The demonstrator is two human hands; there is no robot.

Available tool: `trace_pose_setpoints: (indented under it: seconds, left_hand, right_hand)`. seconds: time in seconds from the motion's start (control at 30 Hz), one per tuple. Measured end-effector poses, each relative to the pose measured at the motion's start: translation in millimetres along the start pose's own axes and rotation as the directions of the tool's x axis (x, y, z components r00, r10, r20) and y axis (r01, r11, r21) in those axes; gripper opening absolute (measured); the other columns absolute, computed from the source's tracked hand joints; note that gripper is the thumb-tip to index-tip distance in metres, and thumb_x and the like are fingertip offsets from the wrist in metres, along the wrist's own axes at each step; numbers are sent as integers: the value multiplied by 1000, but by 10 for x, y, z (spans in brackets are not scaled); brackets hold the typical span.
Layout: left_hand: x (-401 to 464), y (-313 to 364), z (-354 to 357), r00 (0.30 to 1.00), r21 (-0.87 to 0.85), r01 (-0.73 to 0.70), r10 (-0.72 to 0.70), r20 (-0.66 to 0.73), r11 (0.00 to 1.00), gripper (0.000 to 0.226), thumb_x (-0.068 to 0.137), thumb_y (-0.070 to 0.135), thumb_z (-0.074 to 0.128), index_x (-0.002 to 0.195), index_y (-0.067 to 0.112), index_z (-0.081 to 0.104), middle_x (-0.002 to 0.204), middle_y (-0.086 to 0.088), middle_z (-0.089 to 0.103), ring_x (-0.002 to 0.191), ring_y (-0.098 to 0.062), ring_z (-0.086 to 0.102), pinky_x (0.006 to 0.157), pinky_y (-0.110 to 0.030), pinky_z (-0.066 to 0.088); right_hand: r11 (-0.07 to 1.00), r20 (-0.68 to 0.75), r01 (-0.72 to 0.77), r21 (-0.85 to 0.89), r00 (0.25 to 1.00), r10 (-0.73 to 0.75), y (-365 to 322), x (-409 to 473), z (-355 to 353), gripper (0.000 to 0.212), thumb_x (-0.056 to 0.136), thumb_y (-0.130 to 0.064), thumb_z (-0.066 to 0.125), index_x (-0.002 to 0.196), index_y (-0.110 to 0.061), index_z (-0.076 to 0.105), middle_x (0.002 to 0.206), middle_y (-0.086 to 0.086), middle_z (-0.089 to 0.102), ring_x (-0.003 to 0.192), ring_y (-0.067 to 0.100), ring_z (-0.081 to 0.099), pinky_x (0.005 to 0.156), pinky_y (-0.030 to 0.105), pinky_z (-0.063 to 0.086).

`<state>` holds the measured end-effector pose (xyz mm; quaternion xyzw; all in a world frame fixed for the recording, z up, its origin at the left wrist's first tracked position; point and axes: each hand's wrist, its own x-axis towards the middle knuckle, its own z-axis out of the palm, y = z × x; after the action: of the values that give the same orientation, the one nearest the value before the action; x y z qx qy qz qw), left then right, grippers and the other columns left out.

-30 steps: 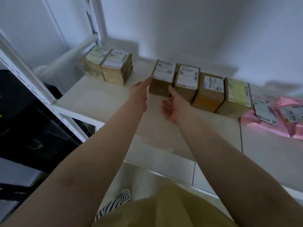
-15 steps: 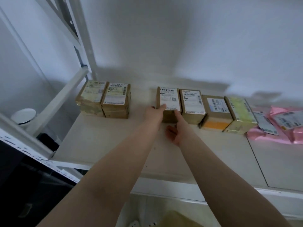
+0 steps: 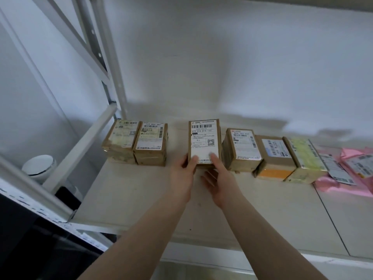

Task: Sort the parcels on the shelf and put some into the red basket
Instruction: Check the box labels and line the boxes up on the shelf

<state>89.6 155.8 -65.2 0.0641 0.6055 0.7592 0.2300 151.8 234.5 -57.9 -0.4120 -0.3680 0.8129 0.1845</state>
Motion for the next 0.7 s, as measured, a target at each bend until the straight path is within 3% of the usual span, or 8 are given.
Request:
trace_pose_setpoints:
  seconds: [0.23,0.33,0.5,0.7]
  left_hand:
    - [-226,169,-176,980,-15,-163,163,116,987,35,94,5,57,125,21,64,114,4,73,110,-9,66,95,-23,51]
    - [-271,185,-198,975,-54,-183,188,119,982,38,93,2,57,126,20,63,116,3,72,111,-10,66,92,-19,51]
    - [-276,209,-212,972,-56,-200,205,112,978,38,92,4,59,128,17,62,118,1,72,113,-11,65,96,-23,50]
    - [-268,262,-207,973,-68,-200,206,104,977,39,92,4,60,130,13,61,119,-1,71,113,-12,65,98,-22,50]
  right_hand:
    - [996,221,54,69,973,-68,33,-105,-76,36,90,-24,65,125,-16,65,119,5,73,114,18,67,93,31,50]
    - [993,247,72,96,964,-94,40,-131,-74,48,81,-26,70,127,-13,64,121,8,72,116,21,65,97,33,49]
    - [991,248,99,85,962,-117,29,-125,-85,40,87,-21,67,126,-13,64,123,7,71,118,21,64,95,31,50]
    - [990,235,111,85,963,-129,-5,-160,-30,55,74,-27,73,126,-10,65,124,8,70,117,20,64,88,29,53]
